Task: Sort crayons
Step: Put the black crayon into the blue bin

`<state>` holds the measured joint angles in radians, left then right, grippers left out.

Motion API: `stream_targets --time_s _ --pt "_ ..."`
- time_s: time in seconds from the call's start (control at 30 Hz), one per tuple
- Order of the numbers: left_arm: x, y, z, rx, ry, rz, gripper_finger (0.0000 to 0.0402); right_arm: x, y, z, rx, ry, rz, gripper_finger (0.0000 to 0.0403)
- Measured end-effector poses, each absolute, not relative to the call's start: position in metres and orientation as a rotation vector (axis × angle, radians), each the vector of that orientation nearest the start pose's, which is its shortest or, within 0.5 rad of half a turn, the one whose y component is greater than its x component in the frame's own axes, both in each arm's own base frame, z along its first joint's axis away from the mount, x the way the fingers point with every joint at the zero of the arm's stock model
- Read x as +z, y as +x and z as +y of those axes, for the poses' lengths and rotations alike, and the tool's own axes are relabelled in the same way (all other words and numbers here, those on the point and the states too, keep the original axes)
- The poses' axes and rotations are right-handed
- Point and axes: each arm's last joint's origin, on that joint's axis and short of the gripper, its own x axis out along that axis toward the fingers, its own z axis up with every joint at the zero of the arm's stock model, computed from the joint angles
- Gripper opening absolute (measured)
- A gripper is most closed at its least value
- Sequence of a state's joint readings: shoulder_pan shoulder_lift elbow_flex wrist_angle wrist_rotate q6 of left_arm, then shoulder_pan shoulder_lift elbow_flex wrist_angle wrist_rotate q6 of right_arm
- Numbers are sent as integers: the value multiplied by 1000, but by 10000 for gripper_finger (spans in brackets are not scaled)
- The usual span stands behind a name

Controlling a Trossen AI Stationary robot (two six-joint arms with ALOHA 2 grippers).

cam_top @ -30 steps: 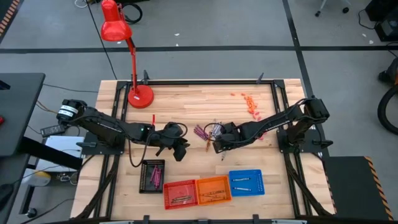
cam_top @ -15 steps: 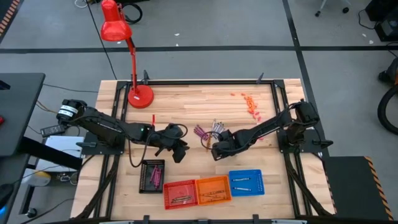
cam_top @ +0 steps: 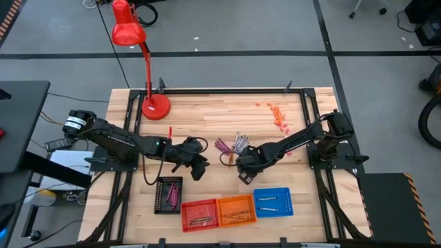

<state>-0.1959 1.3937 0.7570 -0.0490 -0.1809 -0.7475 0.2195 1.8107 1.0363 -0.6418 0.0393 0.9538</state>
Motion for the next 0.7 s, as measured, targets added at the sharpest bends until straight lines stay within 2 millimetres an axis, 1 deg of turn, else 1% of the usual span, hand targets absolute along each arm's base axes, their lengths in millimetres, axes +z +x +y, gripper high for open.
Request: stream_targets --time_s 0.17,0.3,0.47,0.57,0.7 --pt "205 276 -50 218 -597 650 130 136 308 66 -369 486 1391 91" --pt "205 276 -50 217 -594 651 130 136 308 67 -242 375 1415 58" --pt "205 276 -50 196 -538 655 130 136 307 67 -127 254 1429 19" --pt "205 276 -50 189 -516 657 130 137 307 67 -97 224 1435 14" --pt "205 276 -50 187 -510 657 130 143 308 69 -72 193 1495 24"
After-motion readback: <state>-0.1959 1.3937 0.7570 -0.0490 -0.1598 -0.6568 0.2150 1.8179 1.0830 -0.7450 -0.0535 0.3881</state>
